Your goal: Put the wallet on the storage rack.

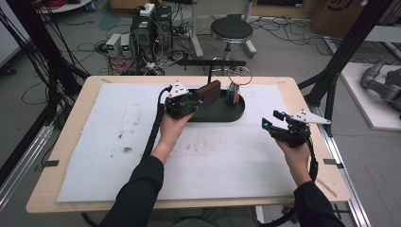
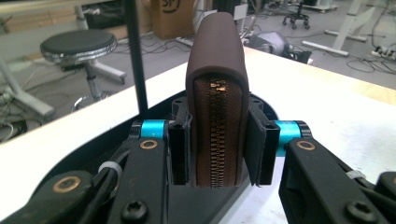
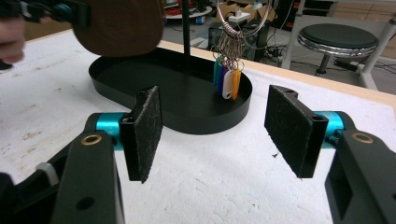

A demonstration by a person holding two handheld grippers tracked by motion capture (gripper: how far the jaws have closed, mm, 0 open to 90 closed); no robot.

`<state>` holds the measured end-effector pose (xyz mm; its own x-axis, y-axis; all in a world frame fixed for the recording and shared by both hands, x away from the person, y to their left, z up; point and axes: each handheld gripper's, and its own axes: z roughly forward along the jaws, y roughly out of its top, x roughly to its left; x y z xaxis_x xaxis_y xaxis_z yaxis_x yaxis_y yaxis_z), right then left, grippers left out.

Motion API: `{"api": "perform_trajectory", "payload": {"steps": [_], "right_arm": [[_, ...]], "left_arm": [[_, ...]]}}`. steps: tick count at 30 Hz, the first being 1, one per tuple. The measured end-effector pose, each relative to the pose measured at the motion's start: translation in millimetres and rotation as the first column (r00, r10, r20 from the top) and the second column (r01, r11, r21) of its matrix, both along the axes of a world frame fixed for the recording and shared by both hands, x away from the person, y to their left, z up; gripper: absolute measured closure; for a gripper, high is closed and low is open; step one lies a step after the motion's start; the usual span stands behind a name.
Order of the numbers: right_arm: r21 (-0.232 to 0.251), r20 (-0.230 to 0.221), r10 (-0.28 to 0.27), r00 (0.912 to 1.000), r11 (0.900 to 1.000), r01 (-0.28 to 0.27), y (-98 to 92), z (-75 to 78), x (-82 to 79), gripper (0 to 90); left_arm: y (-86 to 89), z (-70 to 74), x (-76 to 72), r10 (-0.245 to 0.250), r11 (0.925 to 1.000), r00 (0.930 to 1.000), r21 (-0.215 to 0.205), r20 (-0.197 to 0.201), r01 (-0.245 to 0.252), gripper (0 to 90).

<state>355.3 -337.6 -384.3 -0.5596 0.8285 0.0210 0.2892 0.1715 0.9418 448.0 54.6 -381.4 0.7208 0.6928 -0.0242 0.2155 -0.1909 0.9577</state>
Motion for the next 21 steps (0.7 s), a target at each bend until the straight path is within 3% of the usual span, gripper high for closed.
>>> {"api": "perform_trajectory", "payload": {"steps": [3,12,14,21], "right_arm": [[-0.003,0.0,0.001,1.0,1.0,-0.001,0.3,-0.2,0.1,37.5],[-0.006,0.0,0.002,1.0,1.0,-0.002,0.2,-1.2,0.4,37.6],[-0.008,-0.002,0.003,1.0,1.0,-0.003,0.1,-1.6,0.6,37.6],[-0.014,-0.004,0.004,1.0,1.0,-0.004,1.3,-2.4,1.1,37.6]], "left_arm": [[-0.5,-10.3,9.0,0.012,0.9996,0.9992,-0.025,-0.038,-0.013,66.2],[-6.8,-32.8,24.7,0.056,0.998,0.9963,-0.025,-0.066,-0.058,66.1],[-9.6,-40.2,27.8,0.058,0.9983,0.9956,0.009,-0.073,-0.058,66.1],[-8.8,-48.0,32.0,0.072,0.9972,0.9942,0.022,-0.08,-0.071,65.9]]}}
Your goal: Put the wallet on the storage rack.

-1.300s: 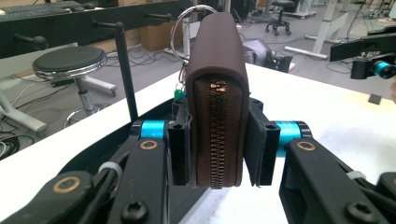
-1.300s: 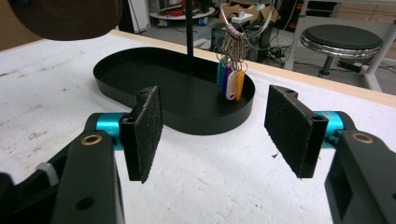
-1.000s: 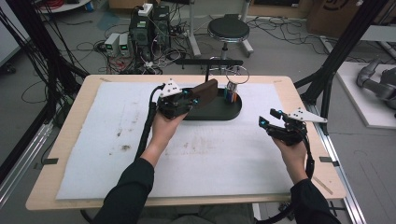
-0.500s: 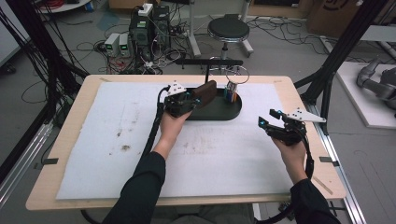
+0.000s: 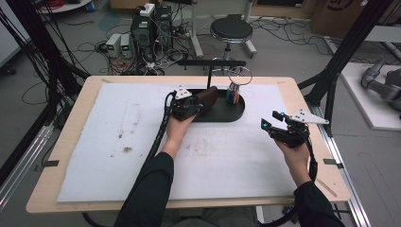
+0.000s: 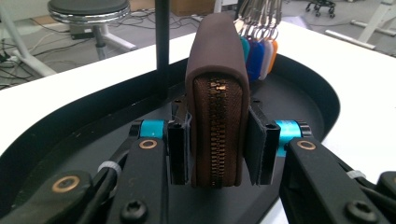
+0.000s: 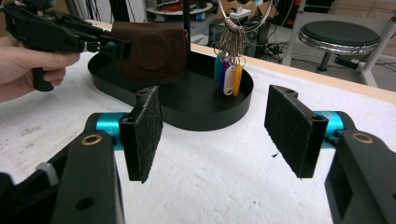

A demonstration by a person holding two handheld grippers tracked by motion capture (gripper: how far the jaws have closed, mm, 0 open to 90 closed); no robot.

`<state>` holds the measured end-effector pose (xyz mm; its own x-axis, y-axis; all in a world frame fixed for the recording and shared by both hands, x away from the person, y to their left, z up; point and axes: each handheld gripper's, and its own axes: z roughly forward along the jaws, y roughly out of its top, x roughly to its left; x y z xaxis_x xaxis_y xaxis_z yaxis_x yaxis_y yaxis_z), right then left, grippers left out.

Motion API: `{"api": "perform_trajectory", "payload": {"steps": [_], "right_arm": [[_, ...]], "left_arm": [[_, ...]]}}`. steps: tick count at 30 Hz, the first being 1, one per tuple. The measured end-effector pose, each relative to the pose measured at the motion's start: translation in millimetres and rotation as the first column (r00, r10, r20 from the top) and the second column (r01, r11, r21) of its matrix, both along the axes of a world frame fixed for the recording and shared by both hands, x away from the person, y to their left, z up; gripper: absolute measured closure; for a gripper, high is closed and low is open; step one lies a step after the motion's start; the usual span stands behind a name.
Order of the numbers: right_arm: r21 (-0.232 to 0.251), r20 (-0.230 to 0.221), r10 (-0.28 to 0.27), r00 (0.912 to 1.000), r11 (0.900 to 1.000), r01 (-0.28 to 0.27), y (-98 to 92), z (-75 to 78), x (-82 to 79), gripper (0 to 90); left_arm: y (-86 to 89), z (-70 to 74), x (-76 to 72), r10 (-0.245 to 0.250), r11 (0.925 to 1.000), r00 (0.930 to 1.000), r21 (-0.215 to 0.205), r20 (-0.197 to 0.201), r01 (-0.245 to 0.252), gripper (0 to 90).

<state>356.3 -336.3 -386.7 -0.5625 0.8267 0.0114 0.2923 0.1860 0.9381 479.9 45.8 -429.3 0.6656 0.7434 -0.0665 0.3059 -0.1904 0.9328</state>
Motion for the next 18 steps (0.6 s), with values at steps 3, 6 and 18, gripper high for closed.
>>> {"api": "perform_trajectory", "payload": {"steps": [3,6,18], "right_arm": [[0.002,-0.005,0.001,1.0,1.0,-0.001,0.6,0.0,-0.3,37.6],[0.001,-0.004,0.0,1.0,1.0,0.0,0.5,-0.1,-0.2,37.6],[0.003,-0.004,-0.003,1.0,1.0,0.003,-1.6,-0.5,-0.3,37.6]], "left_arm": [[0.1,-1.4,0.7,-0.002,1.0,1.0,-0.009,0.0,0.002,65.8],[-1.4,-4.4,1.5,-0.008,0.9999,1.0,0.011,-0.001,0.008,65.6],[-1.1,-6.9,2.2,-0.006,0.9998,0.9999,0.019,-0.01,0.006,63.3]]}}
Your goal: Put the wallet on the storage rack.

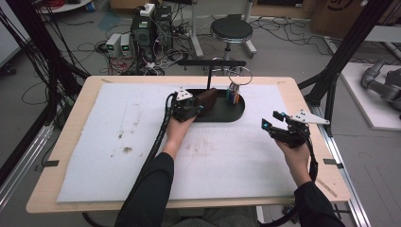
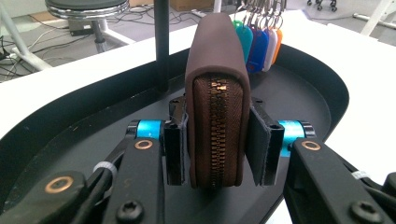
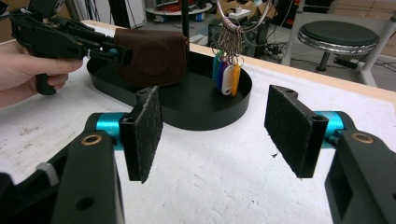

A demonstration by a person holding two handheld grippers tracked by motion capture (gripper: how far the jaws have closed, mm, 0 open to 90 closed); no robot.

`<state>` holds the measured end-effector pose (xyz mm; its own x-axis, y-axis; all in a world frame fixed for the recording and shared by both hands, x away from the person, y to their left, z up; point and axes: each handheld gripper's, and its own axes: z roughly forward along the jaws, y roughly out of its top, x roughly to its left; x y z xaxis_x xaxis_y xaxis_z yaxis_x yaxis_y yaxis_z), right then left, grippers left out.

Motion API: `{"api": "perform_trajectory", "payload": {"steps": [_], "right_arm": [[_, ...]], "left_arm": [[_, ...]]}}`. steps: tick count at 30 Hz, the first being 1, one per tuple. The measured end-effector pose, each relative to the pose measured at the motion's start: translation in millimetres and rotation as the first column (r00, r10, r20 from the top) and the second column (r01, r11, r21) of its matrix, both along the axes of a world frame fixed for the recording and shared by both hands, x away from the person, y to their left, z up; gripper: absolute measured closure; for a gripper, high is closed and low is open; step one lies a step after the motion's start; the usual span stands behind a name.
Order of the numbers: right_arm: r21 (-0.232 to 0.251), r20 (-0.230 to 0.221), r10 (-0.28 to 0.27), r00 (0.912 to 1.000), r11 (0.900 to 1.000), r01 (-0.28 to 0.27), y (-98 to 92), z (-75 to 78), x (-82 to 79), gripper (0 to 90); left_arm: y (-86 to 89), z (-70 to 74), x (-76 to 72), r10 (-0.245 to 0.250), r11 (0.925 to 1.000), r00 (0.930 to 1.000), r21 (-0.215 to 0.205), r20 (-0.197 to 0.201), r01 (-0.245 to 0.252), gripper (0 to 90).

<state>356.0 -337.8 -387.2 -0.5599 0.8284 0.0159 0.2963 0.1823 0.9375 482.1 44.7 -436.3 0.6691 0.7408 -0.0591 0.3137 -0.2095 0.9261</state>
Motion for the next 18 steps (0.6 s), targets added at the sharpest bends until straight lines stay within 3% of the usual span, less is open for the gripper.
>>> {"api": "perform_trajectory", "payload": {"steps": [5,10,11,15,18], "right_arm": [[0.0,0.004,-0.002,1.0,1.0,0.002,-0.7,0.1,-0.4,37.6],[0.0,0.005,-0.005,1.0,1.0,0.005,-1.9,0.0,-0.6,37.6],[0.0,0.006,-0.005,1.0,1.0,0.005,-2.1,0.0,-0.4,37.6],[-0.001,0.008,-0.006,0.9999,1.0,0.006,-2.7,-0.1,-0.5,37.6],[0.003,0.004,-0.01,0.9999,1.0,0.01,-3.3,0.0,-0.8,37.6]], "left_arm": [[-0.5,0.1,-0.2,0.006,1.0,1.0,-0.001,-0.006,-0.006,58.7],[0.1,1.3,-1.1,0.016,0.9993,0.9995,0.033,-0.028,-0.015,42.8],[1.2,3.5,-2.1,0.027,0.9984,0.999,0.05,-0.036,-0.025,39.5],[5.1,11.7,-6.2,0.028,0.9984,0.9972,0.051,-0.069,-0.025,29.5],[6.9,17.2,-12.2,0.022,0.9976,0.9978,0.067,-0.062,-0.018,28.1]]}}
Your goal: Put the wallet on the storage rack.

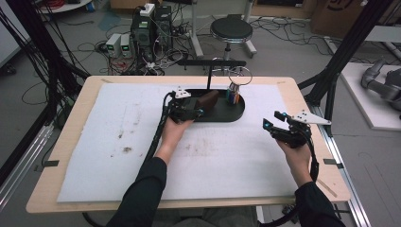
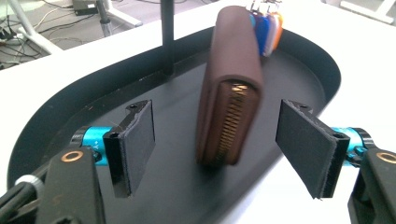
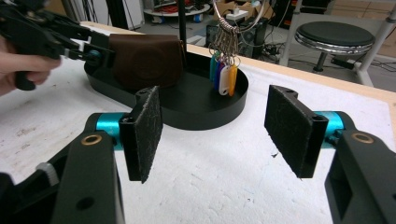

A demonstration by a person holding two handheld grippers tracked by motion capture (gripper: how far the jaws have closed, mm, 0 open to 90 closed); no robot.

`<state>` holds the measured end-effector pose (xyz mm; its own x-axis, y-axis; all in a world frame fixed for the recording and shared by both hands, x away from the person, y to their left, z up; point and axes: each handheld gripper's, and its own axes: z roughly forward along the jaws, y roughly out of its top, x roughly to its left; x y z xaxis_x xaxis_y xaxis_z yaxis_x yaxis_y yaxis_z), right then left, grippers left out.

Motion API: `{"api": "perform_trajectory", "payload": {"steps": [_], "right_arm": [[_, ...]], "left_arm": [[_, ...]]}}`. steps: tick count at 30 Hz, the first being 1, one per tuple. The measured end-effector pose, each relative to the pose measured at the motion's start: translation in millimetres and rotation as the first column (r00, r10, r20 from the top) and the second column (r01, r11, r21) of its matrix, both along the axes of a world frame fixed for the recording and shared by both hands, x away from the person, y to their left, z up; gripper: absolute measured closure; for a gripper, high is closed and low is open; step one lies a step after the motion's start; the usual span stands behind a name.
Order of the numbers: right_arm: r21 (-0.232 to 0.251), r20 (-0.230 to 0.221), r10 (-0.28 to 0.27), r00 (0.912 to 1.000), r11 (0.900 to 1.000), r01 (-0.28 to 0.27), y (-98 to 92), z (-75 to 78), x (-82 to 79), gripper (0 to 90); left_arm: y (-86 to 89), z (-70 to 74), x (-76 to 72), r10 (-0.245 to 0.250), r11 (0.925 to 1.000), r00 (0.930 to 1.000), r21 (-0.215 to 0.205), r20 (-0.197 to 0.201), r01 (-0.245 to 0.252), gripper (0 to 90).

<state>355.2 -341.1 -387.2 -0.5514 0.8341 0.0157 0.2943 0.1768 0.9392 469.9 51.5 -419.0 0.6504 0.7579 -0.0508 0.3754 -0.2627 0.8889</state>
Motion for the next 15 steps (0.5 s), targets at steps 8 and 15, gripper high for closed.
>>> {"api": "perform_trajectory", "payload": {"steps": [8,15], "right_arm": [[0.005,0.001,-0.013,0.9999,1.0,0.013,-2.3,0.5,-0.9,37.6],[0.007,-0.006,-0.021,0.9998,1.0,0.021,-6.3,0.2,-1.1,37.5]], "left_arm": [[20.1,24.3,-41.7,-0.039,0.9991,0.9978,0.02,0.054,0.038,27.6],[51.1,41.4,-77.4,-0.084,0.9964,0.9945,-0.004,0.062,0.084,27.6]]}}
